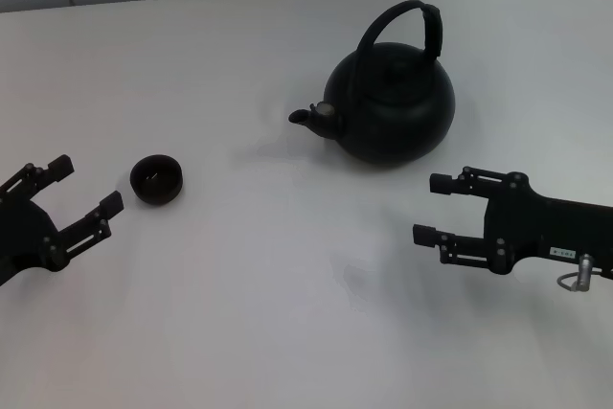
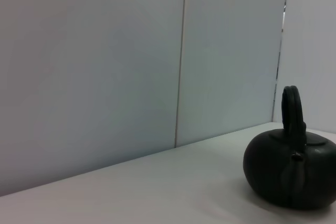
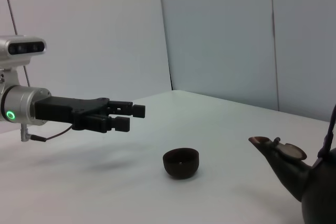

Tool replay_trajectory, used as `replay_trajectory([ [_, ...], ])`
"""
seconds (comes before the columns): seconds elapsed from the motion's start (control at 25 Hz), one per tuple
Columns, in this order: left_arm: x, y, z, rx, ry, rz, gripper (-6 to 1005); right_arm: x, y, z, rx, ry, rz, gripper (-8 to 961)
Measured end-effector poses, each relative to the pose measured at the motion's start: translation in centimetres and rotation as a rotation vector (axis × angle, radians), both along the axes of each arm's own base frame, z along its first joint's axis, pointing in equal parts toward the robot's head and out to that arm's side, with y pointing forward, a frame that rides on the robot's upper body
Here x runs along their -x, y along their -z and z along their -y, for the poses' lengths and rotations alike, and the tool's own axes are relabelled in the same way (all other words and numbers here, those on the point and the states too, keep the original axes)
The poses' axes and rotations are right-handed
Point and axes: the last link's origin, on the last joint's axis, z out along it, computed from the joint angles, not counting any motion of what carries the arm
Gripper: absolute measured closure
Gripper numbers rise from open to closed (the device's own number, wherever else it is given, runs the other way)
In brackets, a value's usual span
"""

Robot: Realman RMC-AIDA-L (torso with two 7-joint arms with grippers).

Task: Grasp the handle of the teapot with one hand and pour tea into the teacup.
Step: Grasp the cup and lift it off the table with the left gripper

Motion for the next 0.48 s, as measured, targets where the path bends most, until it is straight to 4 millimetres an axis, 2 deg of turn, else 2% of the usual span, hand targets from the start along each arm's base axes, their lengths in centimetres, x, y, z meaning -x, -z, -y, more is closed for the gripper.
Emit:
replay_trajectory([
  [0.16, 0.0, 0.1, 0.0, 0.008, 0.003, -0.008, 218, 0.1, 0.0, -0.1, 0.000, -0.003, 0.000, 231],
  [0.48, 1.2, 2.2, -0.1, 0.065, -0.022, -0.165, 225, 0.1, 0.0, -0.1, -0.001, -0.004, 0.001, 231],
])
